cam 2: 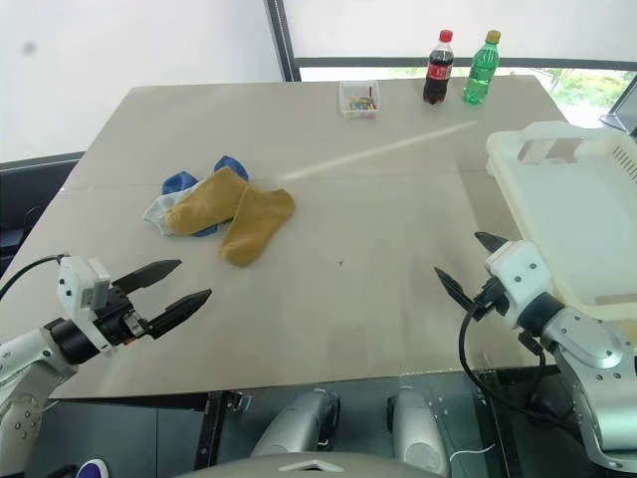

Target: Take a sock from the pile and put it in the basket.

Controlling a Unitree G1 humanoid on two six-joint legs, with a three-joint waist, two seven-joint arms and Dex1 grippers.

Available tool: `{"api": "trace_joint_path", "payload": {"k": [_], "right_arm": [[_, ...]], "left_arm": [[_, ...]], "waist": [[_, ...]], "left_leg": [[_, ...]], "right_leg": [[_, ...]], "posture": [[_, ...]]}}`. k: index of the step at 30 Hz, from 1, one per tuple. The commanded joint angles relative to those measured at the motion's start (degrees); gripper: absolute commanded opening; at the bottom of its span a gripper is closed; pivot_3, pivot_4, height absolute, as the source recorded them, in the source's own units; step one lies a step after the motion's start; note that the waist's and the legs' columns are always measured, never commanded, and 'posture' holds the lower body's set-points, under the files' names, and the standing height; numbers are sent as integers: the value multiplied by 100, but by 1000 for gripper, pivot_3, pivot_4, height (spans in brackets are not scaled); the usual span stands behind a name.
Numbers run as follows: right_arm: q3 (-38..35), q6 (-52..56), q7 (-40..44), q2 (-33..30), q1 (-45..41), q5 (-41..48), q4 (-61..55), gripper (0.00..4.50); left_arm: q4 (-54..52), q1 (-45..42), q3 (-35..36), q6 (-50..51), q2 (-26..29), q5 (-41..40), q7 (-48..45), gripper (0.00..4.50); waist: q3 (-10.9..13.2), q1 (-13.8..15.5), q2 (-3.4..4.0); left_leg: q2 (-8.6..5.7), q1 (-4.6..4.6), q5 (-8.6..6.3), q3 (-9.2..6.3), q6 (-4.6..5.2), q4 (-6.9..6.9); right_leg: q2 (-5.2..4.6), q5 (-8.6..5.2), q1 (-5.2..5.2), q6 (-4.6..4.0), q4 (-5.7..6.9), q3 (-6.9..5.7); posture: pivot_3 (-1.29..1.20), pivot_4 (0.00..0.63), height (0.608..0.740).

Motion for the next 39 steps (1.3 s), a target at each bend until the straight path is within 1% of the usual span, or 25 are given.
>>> {"api": "trace_joint_path", "payload": {"k": [1, 7, 15, 20, 23, 26, 27, 30, 34, 36, 39], "right_arm": [[-19, 21, -100, 48, -83, 73, -291, 4481], [278, 191, -181, 169, -307, 95, -319, 4481], [729, 566, -385, 282, -861, -11, -166, 4481], [1211, 877, -403, 489, -1627, 27, 207, 4481], [1491, 851, -328, 630, -2030, -31, 485, 4481], [1877, 725, -154, 843, -2540, -87, 941, 4481], [2068, 698, -73, 1009, -2855, -112, 1263, 4481], [2498, 594, 134, 1430, -3606, -210, 2079, 4481], [2861, 182, 226, 1887, -4281, -530, 2972, 4481], [2915, -111, 289, 2042, -4460, -620, 3252, 4481], [2876, -373, 352, 2128, -4516, -683, 3411, 4481]], "left_arm": [[-105, -9, 32, -26, 43, -73, -35, 4500], [-229, 8, 145, 144, 5, -294, 54, 4500], [-378, 49, 84, 133, -88, -277, 298, 4500], [-668, -16, -36, 198, -264, -142, 823, 4500], [-823, -97, -120, 325, -330, -67, 1178, 4500], [-942, -122, -248, 372, -356, 108, 1462, 4500], [-985, -99, -281, 347, -386, 142, 1498, 4500], [-1018, -98, -357, 344, -384, 208, 1566, 4500], [-1006, -477, -582, 706, -298, 507, 2101, 4500], [-997, -865, -932, 1174, -213, 941, 2625, 4500], [-780, -1734, -1534, 1836, -352, 1195, 3161, 4500]], "waist": [[0, 0, 0], [1, -10, 0], [1, -10, -1], [2, -17, -1], [3, -11, -2], [3, -26, -2], [3, -36, -2], [6, -71, 2], [7, -13, 2], [7, 8, 1], [7, 26, 0]], "left_leg": [[0, 0, 0, 0, 0, 0], [0, -1, 0, 0, 0, 0], [0, -4, 0, -2, 0, 0], [0, -3, 0, -2, 1, 0], [-1, -4, 1, -4, 2, 0], [-2, -4, 5, -5, 8, 0], [-2, -4, 13, -5, 22, 0], [0, -1, 14, 0, 23, -5], [-5, -5, 15, -13, 22, -10], [-13, -13, 15, -24, 21, -10], [-27, -15, 16, -32, 20, -9]], "right_leg": [[0, 0, 0, 0, 0, 0], [0, 0, -1, 0, 0, 0], [0, 0, -4, -1, -1, -2], [1, 1, -4, -1, -1, -2], [1, 4, -4, 2, -1, -4], [2, 17, -4, 20, -2, -5], [3, 17, -5, 20, -1, -5], [5, 19, -10, 18, 1, 1], [11, 22, -19, 12, 1, -14], [16, 23, -22, 11, 0, -26], [11, 24, -20, 12, 2, -31]], "posture": [[0, 150, 740], [0, 150, 740], [0, 150, 740], [0, 150, 740], [0, 150, 740], [0, 150, 740], [0, 150, 740], [0, 150, 740], [0, 150, 740], [0, 150, 740], [0, 150, 740]]}}
